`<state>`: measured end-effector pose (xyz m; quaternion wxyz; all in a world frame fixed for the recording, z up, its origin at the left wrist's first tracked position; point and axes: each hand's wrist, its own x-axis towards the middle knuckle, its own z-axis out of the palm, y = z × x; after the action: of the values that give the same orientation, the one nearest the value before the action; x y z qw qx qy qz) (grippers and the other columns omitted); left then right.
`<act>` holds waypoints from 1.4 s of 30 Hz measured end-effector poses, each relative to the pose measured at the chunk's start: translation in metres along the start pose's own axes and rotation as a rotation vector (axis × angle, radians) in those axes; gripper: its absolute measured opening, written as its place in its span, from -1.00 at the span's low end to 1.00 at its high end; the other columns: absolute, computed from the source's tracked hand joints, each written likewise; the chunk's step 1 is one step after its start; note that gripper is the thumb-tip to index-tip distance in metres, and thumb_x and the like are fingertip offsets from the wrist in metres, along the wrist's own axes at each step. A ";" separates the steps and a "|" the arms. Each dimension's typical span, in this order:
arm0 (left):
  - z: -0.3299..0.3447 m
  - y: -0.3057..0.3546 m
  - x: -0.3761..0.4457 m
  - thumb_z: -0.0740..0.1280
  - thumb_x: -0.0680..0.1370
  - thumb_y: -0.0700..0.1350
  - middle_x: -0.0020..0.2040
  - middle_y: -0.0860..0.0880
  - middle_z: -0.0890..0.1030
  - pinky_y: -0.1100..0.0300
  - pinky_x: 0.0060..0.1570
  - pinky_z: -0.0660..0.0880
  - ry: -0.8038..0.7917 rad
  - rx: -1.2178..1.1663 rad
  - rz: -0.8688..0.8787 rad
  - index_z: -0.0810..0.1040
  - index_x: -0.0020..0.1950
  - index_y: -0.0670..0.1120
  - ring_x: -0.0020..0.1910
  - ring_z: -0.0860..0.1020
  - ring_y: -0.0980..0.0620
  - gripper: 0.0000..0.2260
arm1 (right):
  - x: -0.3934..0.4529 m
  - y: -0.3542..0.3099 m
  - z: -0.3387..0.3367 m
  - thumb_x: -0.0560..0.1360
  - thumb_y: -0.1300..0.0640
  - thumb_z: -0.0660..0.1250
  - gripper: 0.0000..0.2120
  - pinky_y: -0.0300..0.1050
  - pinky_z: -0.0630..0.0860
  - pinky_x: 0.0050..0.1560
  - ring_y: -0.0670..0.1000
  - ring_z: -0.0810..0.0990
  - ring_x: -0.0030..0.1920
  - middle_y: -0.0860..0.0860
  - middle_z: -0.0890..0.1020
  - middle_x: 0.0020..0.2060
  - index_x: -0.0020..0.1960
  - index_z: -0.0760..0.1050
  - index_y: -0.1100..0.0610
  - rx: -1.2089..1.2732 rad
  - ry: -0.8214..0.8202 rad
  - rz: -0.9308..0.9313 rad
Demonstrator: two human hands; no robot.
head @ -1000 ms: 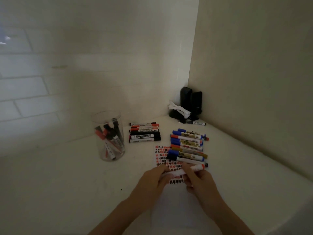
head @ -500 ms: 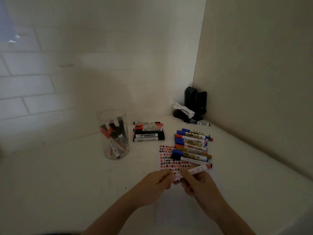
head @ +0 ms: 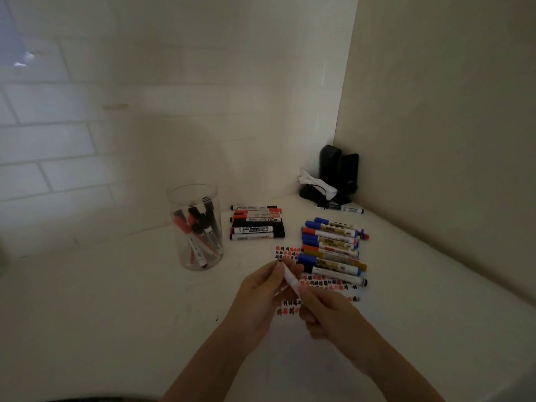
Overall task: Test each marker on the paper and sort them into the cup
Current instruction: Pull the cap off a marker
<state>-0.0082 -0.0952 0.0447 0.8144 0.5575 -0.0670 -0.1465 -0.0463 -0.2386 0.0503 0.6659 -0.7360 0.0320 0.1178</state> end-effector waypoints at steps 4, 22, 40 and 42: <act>0.010 -0.008 0.000 0.21 0.62 -0.14 -0.05 -0.08 0.69 0.20 -0.05 0.52 0.139 -0.036 -0.025 0.64 0.00 -0.13 -0.05 0.65 0.02 -0.79 | 0.001 0.004 0.005 0.55 -0.16 0.13 -0.64 -0.34 0.32 -0.43 -0.19 0.37 -0.51 -0.10 0.49 -0.46 -0.08 0.59 0.04 -0.439 0.189 -0.216; -0.031 -0.033 0.042 0.29 0.57 0.01 -0.01 0.16 0.59 0.56 -0.11 0.39 0.164 0.909 0.259 0.56 0.13 0.06 -0.07 0.53 0.29 -0.84 | -0.011 0.011 -0.050 0.59 0.22 0.19 -0.72 -0.14 0.58 -0.24 0.03 0.68 -0.08 0.07 0.69 -0.01 0.19 0.57 0.01 0.459 0.339 -0.184; -0.049 -0.050 0.048 0.36 0.52 0.04 -0.06 0.20 0.58 0.47 -0.05 0.41 0.158 1.039 0.352 0.57 0.10 0.07 -0.08 0.53 0.32 -0.82 | 0.024 0.054 -0.057 0.49 0.00 0.37 -0.93 -0.22 0.59 -0.32 -0.04 0.62 -0.39 -0.04 0.66 -0.29 -0.07 0.54 -0.02 -0.309 0.541 -0.178; -0.049 -0.050 0.048 0.36 0.51 0.03 -0.07 0.20 0.58 0.48 -0.06 0.41 0.164 1.034 0.347 0.58 0.09 0.06 -0.09 0.53 0.31 -0.82 | 0.025 0.055 -0.056 0.53 -0.01 0.32 -0.95 -0.22 0.57 -0.29 -0.08 0.59 -0.36 -0.07 0.64 -0.26 -0.07 0.50 -0.05 -0.311 0.546 -0.181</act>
<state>0.0422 -0.0831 -0.0220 0.4493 0.8752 -0.1574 0.0858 -0.0263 -0.2972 -0.0042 0.5202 -0.8331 0.1254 -0.1399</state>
